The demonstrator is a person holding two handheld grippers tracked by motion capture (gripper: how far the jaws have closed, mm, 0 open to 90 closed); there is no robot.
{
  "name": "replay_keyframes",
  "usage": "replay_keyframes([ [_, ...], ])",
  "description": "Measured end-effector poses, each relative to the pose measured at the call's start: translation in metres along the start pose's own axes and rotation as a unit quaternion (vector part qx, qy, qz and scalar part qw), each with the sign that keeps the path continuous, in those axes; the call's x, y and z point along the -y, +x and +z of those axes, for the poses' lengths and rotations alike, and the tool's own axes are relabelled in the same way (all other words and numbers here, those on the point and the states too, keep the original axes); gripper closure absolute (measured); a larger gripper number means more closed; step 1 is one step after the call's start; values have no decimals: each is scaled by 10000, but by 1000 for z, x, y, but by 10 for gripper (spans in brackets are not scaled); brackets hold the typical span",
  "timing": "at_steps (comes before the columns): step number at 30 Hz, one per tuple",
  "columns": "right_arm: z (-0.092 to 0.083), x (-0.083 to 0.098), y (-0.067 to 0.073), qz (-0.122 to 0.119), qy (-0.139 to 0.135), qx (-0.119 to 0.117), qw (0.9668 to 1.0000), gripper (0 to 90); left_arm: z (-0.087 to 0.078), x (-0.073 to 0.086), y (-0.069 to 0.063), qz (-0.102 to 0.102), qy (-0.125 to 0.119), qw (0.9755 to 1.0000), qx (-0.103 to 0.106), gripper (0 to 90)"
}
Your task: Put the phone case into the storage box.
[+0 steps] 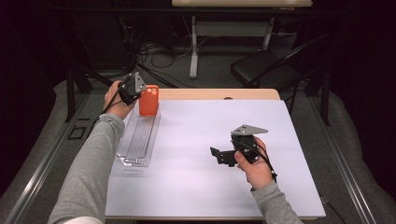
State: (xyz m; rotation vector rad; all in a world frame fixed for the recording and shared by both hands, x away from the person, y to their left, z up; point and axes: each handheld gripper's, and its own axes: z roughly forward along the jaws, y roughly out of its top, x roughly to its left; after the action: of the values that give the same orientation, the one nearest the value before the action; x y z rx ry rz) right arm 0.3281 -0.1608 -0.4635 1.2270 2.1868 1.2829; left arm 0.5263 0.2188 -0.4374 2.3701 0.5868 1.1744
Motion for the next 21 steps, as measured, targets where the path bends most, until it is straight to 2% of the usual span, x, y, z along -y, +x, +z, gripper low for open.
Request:
replay_keyframes([
  [4,0,0,0,-2,1,3,10000,69,1,3,-2,-14,-6,10000,-12,802],
  [12,1,1,1,-28,29,17,10000,69,3,4,-4,186,-37,9998,-52,801],
  [21,1,1,1,-19,21,9,10000,69,5,4,-5,270,45,9995,-161,794],
])
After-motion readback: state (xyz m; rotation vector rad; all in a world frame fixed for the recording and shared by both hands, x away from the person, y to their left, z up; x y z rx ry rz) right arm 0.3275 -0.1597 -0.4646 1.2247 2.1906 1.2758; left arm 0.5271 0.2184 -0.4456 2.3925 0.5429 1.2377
